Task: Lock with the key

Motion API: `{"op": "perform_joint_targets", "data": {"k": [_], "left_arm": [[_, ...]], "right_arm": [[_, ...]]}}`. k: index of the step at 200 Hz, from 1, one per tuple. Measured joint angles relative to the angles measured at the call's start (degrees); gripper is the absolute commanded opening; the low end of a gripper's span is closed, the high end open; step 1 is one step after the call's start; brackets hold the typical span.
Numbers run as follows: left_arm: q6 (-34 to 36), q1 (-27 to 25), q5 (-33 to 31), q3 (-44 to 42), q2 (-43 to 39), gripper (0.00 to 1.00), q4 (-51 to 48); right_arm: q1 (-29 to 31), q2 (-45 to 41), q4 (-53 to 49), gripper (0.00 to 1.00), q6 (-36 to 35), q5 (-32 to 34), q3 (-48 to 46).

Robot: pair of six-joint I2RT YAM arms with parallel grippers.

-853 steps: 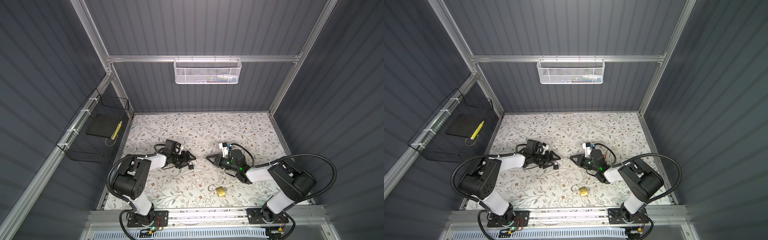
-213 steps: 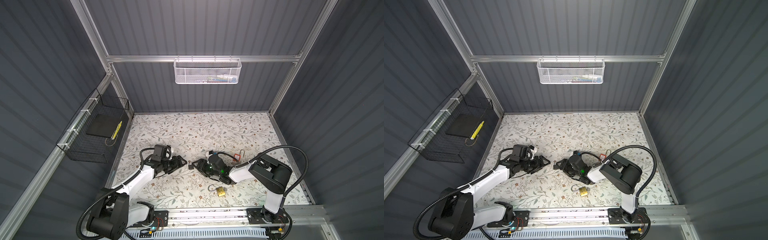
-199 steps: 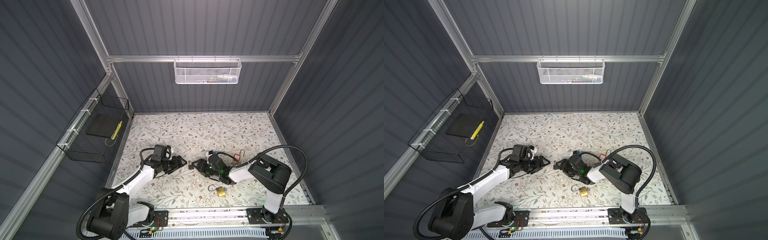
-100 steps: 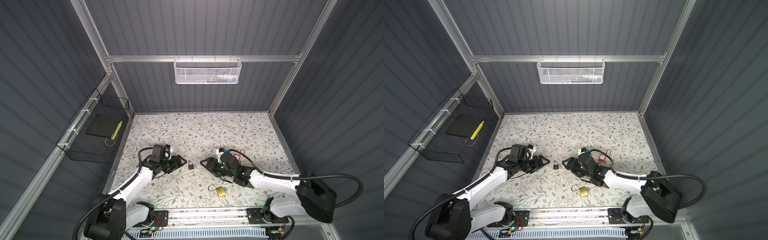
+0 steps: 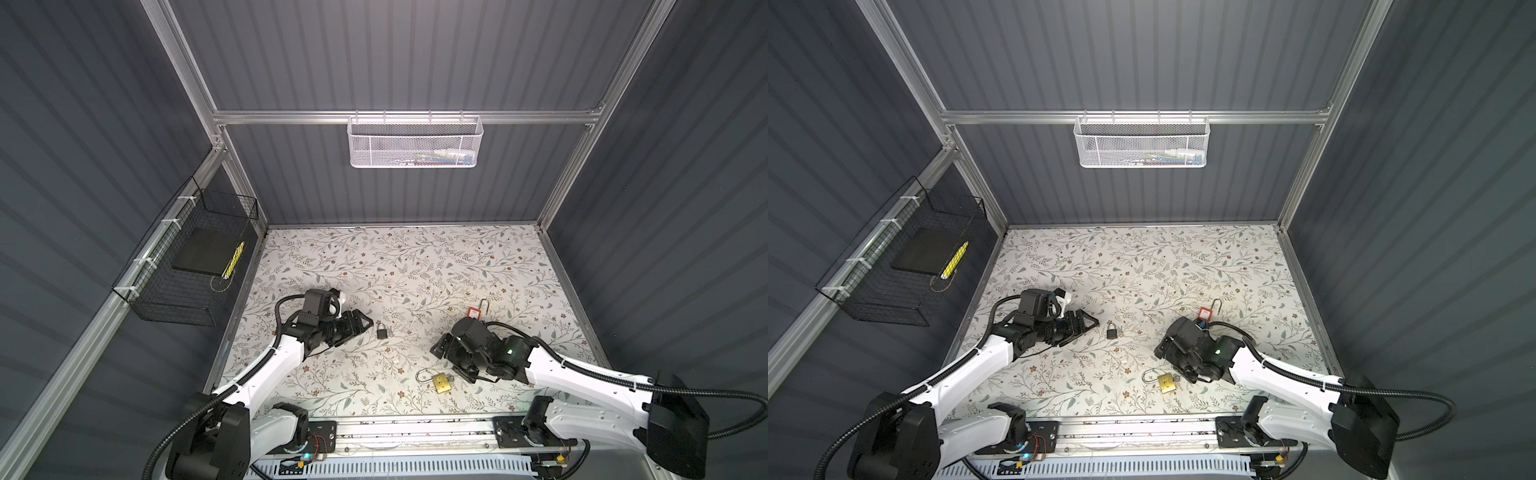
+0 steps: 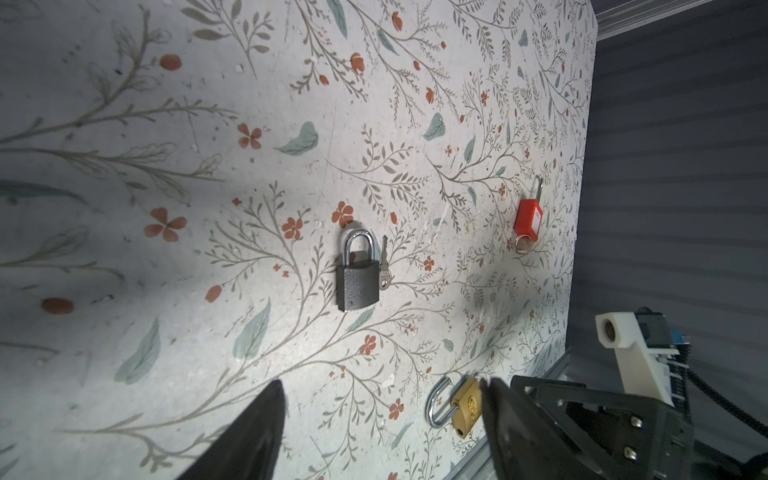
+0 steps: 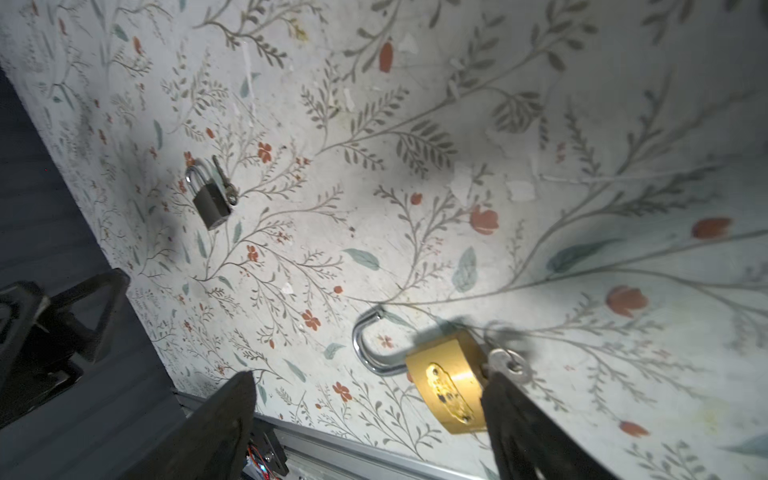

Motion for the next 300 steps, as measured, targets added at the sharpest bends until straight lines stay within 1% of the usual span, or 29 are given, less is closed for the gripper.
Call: {"op": "perform_joint_targets", "data": {"k": [35,63,123,170,197,219,238,253,288,300], "left_arm": [[-0.02,0.0,0.0,-0.26,-0.13,0.77,-0.52],[-0.02,0.0,0.0,-0.26,-0.13,0.77,-1.07],[-0.02,0.0,0.0,-0.26,-0.13,0.77,-1.07],[0.0,0.0,0.0,-0.26,-0.13,0.77,-1.27],[0.0,0.0,0.0,-0.26,-0.13,0.77,-1.57],[0.0,0.0,0.0,-0.26,-0.13,0.77,-1.86],[0.0,0.0,0.0,-0.26,-0.13,0.77,-2.14],[-0.02,0.0,0.02,-0.26,-0.13,0.77,-2.19],[0.0,0.0,0.0,-0.24,-0.28,0.77,-2.75],[0.0,0.0,0.0,-0.24,-0.52,0.77,-3.04]], "right_arm": [[2.8,1.57,-1.81,0.89,3.37,-0.87,-0.52],[4.2,1.9,-0.92,0.9,5.22,-1.62,-1.6],[5.22,7.17,6.01,0.89,6.43,-4.5,-3.19],[6.47,10.29,13.64,0.89,6.69,-7.08,-3.17],[6.67,9.99,13.9,0.89,6.54,-7.26,-3.17],[6.64,7.13,12.07,0.89,5.77,-7.17,-3.17],[5.99,4.28,7.15,0.89,2.62,-6.75,-1.86],[5.2,2.97,2.6,0.89,-2.23,-5.79,0.52],[4.81,3.37,-6.4,0.89,-20.61,-2.89,7.54],[4.9,4.26,-8.66,0.89,-25.64,-1.75,8.87]]}}
